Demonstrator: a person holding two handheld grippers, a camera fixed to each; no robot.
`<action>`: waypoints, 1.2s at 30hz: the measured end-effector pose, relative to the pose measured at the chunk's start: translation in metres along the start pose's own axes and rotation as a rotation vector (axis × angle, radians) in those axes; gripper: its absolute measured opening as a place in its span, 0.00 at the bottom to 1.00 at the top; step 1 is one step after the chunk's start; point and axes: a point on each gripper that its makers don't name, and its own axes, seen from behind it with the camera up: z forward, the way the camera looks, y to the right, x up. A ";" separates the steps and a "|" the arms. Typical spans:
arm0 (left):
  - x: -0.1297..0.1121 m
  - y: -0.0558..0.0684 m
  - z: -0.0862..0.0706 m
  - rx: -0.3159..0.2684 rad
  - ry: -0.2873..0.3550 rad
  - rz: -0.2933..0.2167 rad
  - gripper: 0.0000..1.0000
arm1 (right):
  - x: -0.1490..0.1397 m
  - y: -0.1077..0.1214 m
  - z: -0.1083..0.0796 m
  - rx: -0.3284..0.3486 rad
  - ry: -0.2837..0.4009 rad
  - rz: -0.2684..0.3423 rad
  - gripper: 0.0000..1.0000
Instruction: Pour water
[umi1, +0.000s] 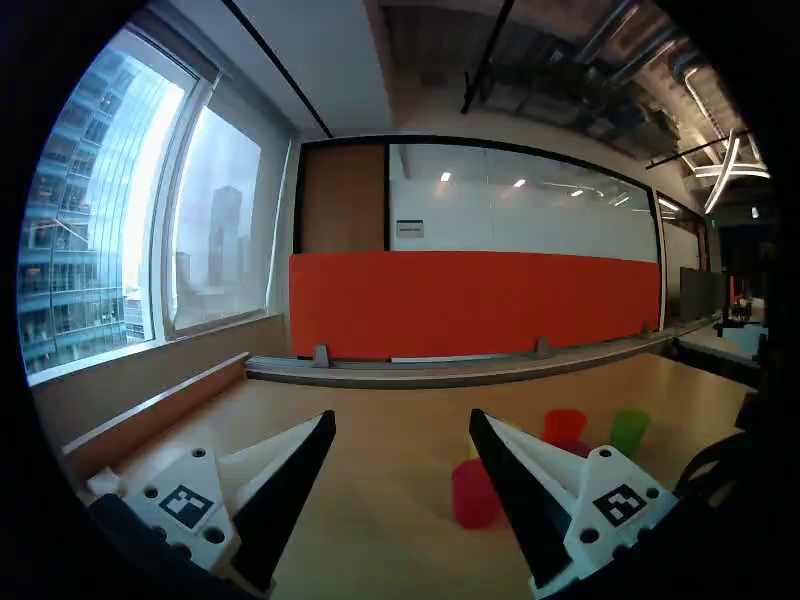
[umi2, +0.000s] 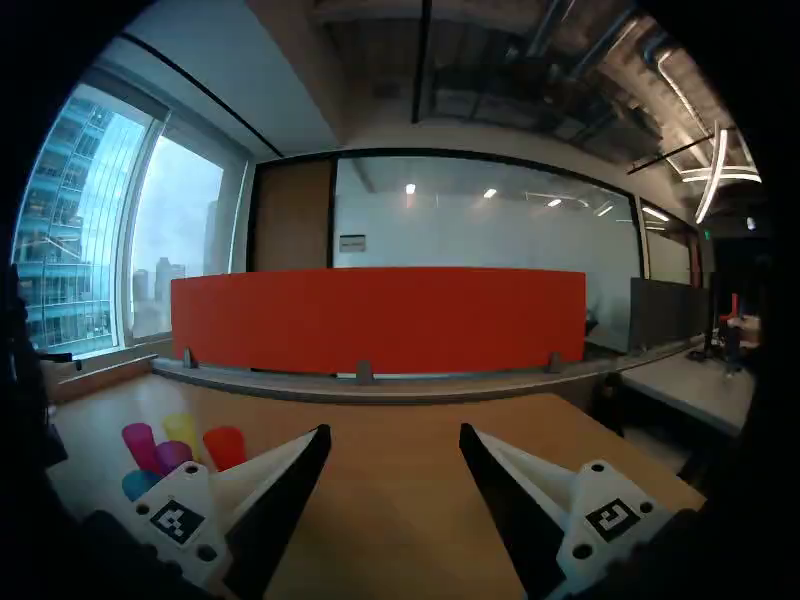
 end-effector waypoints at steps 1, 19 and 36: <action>0.005 0.001 0.000 -0.006 -0.003 -0.011 1.00 | 0.005 0.000 0.001 0.001 0.000 0.002 1.00; 0.111 0.017 0.001 -0.101 -0.003 -0.010 1.00 | 0.101 -0.008 0.005 0.060 0.013 -0.001 1.00; 0.141 0.044 -0.001 -0.249 -0.018 -0.026 1.00 | 0.112 -0.025 0.001 0.186 -0.024 -0.011 1.00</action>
